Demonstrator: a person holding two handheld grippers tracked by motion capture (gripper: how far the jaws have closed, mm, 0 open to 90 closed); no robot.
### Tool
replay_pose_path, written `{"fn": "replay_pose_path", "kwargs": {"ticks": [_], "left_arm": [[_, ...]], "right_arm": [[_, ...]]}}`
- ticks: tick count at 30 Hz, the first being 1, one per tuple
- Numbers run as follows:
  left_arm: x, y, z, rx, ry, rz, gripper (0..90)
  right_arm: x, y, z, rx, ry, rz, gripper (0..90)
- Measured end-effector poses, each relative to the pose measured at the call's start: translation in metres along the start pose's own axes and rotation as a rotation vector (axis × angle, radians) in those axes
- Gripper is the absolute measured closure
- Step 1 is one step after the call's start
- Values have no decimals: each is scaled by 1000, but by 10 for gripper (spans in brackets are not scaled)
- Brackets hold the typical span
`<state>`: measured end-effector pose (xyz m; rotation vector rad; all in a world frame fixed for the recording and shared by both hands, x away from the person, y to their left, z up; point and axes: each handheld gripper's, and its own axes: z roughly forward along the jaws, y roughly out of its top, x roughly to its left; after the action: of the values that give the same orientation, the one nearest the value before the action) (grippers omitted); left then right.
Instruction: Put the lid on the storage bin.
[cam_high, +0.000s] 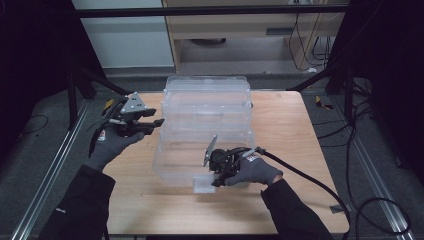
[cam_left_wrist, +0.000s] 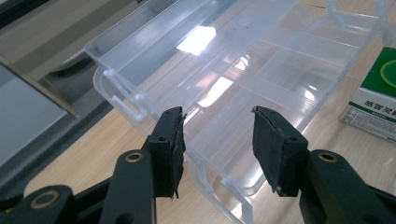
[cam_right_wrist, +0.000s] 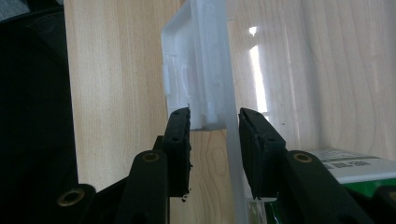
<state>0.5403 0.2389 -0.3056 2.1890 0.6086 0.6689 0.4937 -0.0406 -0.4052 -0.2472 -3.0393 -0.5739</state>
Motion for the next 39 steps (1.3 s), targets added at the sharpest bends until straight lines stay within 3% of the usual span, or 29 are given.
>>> {"fn": "replay_pose_path", "kwargs": {"ticks": [1, 2, 5, 6, 12, 15, 22, 33, 39], "left_arm": [[0, 2, 1, -9, -15, 12, 527], [1, 7, 1, -3, -32, 48, 528], [1, 12, 4, 0, -46, 79, 526], [2, 18, 7, 23, -50, 125, 525], [7, 28, 14, 45, -57, 170, 523], [10, 37, 19, 84, -55, 220, 521], [10, 50, 24, 117, -78, 305, 515], [3, 65, 40, 162, -108, 385, 523], [6, 67, 47, 209, -110, 430, 521]], "right_arm": [[0, 0, 0, 0, -1, -3, 653], [0, 0, 0, -2, -1, -2, 652], [0, 0, 0, -1, -1, -2, 652], [0, 0, 0, -1, 0, -3, 652], [0, 0, 0, -1, 0, -3, 652], [0, 0, 0, -2, -3, -5, 652], [0, 0, 0, 0, 1, -3, 652], [0, 0, 0, 3, -4, -1, 652], [0, 0, 0, 3, -7, -5, 652]]}}
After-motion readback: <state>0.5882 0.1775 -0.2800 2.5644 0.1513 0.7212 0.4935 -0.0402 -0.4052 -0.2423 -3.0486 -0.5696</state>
